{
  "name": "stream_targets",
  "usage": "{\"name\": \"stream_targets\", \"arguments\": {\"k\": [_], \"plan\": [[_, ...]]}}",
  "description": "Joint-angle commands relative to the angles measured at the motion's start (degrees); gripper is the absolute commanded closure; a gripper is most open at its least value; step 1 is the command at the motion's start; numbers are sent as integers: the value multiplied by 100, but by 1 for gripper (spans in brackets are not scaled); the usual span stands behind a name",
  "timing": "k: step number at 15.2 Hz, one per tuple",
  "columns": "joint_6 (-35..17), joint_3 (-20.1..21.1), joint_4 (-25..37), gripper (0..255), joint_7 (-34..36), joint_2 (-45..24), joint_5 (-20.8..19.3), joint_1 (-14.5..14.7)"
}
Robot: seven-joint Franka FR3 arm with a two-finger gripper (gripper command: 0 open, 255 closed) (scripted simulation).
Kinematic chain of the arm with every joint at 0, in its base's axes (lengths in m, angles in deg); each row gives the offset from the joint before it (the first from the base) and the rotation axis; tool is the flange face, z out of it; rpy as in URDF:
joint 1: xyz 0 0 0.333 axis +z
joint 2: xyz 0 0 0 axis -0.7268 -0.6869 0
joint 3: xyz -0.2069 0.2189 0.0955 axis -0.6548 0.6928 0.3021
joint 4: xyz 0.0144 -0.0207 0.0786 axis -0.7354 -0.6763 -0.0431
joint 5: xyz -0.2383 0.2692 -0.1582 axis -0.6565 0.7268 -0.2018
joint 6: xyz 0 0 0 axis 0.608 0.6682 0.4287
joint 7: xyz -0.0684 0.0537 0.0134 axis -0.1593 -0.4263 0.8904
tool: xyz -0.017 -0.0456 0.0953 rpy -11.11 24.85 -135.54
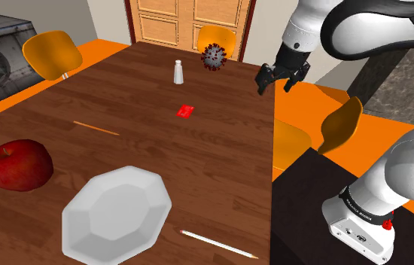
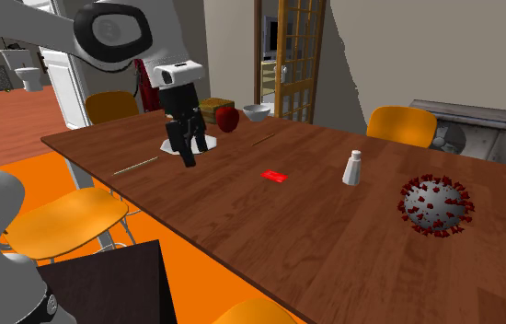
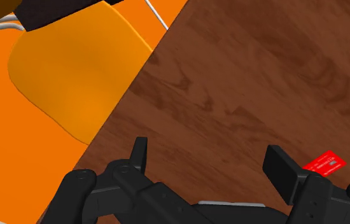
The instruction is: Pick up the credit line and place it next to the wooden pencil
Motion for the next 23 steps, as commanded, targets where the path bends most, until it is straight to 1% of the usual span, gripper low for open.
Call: {"name": "stream_targets", "arguments": {"k": [1,4,7,10,12,13,15,17,20,23], "plan": [[-367,346,72,0,543,-358,-96,-116],[-784,886,307,0,1394,-959,-384,-356],[-1082,1442,662,0,2345,-1645,-881,-673],[-1202,1983,1142,0,3416,-2435,-1628,-1012],[-1147,2280,1536,0,4185,-3036,-2266,-1172],[-1073,2385,1756,0,4573,-3359,-2613,-1203],[-846,2499,2233,0,5305,-4024,-3305,-1158],[-553,2472,2751,0,5929,-4677,-3924,-964],[-92,2251,3590,0,6622,-5575,-4643,-512],[346,1961,4512,0,7075,-6397,-5154,-22]]}}
